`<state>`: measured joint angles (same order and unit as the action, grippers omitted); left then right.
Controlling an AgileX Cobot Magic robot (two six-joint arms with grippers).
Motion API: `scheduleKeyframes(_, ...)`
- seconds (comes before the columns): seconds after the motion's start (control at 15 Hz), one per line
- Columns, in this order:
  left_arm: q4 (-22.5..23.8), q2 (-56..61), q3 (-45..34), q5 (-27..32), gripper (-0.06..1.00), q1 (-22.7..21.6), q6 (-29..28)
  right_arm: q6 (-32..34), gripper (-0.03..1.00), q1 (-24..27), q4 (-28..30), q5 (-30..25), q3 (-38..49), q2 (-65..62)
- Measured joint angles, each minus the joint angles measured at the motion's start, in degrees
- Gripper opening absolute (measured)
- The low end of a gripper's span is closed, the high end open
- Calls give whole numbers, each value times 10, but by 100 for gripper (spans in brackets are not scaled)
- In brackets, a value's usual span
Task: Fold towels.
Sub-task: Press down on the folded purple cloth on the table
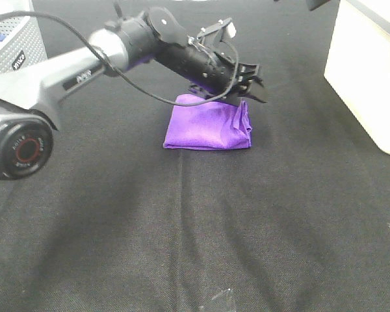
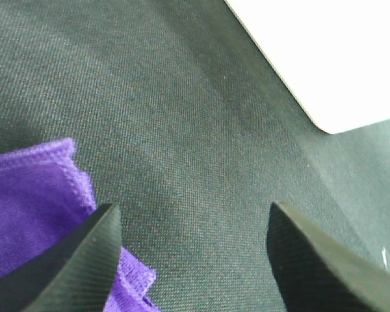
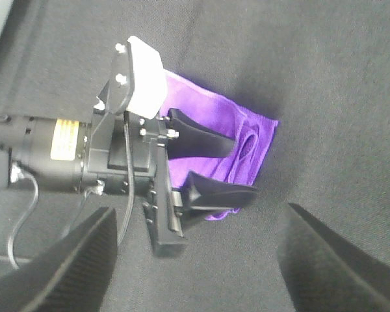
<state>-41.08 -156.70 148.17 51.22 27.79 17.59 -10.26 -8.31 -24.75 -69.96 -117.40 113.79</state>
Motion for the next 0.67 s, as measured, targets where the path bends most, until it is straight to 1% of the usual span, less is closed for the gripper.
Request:
scheduleKeyframes(0.07,42,14,5,26,62,-10,-6,-9,68,0,0,0,0,-1)
scheduleKeyframes(0.13,89,33,8,49,62,-24,-28,-25,68,0,-1,0,0,-2)
scheduleKeyframes(0.27,184,61,11,109,63,-57,-87,-72,68,0,-16,0,0,1)
scheduleKeyframes(0.33,217,68,11,144,63,-76,-115,-103,68,0,-36,0,0,9)
scheduleKeyframes(0.4,233,68,11,169,63,-94,-132,-132,68,0,-66,1,0,25)
scheduleKeyframes(0.53,244,68,11,181,63,-120,-144,-213,68,-5,-115,2,0,71)
scheduleKeyframes(0.67,244,68,11,182,63,-135,-146,-306,68,-19,-128,2,0,125)
